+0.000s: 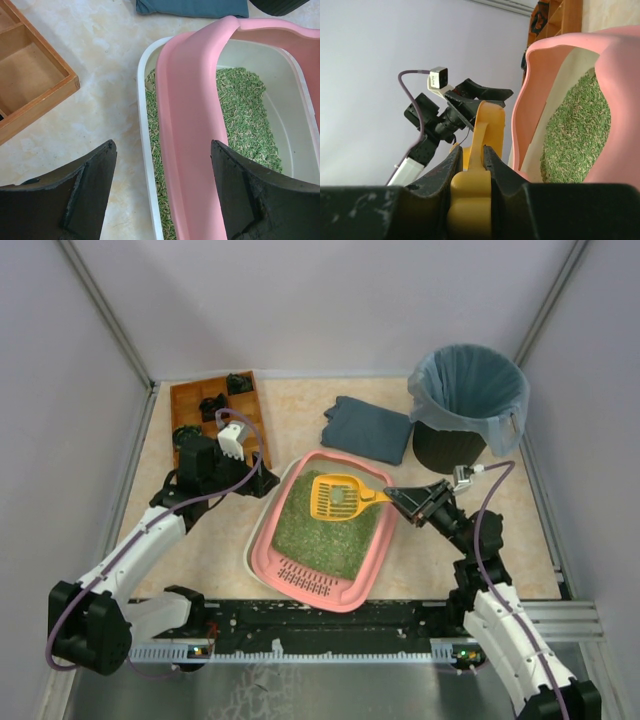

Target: Clean the litter box

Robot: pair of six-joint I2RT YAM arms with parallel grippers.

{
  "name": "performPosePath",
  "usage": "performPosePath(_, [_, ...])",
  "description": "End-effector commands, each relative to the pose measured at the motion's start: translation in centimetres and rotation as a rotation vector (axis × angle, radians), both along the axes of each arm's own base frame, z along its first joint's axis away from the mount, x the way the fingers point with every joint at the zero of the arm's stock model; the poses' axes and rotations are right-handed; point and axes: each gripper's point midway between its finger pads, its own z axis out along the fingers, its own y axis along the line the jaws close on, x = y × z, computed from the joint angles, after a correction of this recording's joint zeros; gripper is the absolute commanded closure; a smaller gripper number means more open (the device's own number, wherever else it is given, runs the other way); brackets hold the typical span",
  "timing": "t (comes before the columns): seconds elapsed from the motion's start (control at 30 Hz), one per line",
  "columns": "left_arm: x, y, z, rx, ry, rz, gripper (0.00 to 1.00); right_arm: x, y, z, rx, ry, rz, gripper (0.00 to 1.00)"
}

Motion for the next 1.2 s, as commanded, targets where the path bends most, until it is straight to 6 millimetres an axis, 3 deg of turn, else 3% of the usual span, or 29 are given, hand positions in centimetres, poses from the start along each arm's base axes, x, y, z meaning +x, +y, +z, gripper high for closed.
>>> performPosePath(0.0, [0.2, -0.2, 0.7, -0.012, -0.020, -0.004, 0.19, -0.2, 0.0, 4.4, 0.042, -0.139, 0.004, 1.00])
performPosePath(0.27, [0.3, -0.1, 0.7, -0.004, -0.023, 0.002, 0.19, 1.0, -0.9, 5.9, 0.011, -0.142, -0.059, 1.00])
performPosePath(0.47, [0.1, 0.2, 0.8, 0.000, -0.031, 0.014, 0.19, 3.9, -3.5, 9.2, 0.046, -0.194, -0.083, 1.00])
performPosePath(0.67, [0.1, 0.3, 0.9, 0.003, -0.036, 0.017, 0.20, 7.1, -6.9, 13.9, 0.040, -0.270, -0.160, 1.00])
performPosePath(0.97, [0.2, 0.2, 0.9, 0.002, -0.035, 0.015, 0.20, 10.8, -15.4, 18.6, 0.076, -0.326, -0.397, 1.00])
performPosePath(1.17, [0.2, 0.3, 0.9, 0.004, -0.036, 0.019, 0.20, 12.6, -21.4, 19.0, 0.022, -0.295, -0.608, 1.00])
